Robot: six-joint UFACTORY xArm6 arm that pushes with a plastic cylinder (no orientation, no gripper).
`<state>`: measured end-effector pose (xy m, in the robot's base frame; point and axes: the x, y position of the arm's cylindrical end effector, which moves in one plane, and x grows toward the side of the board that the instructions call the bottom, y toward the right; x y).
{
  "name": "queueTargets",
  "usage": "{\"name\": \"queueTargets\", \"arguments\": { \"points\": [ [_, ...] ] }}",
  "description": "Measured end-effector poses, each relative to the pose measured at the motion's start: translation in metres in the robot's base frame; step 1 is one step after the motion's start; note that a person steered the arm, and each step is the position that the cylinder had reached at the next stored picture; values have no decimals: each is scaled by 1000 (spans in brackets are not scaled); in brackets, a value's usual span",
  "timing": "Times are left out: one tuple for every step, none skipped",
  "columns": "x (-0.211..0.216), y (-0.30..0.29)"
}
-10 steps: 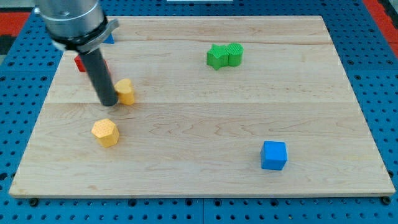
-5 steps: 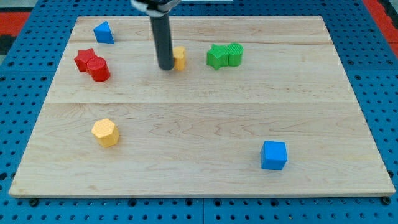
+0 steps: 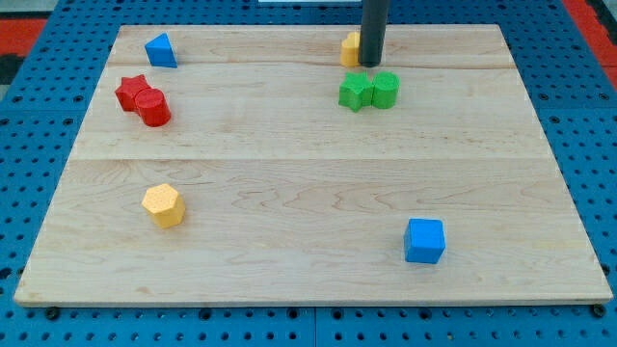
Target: Move the heart parallel to the triangle
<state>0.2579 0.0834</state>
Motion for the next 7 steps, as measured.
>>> {"name": "queueTargets", "arguments": {
  "points": [
    [-14,-13],
    [-29,14],
    [-45,-6],
    [-36,-63],
    [-36,-64],
    [-36,-49],
    [-36,-49]
  ]
}}
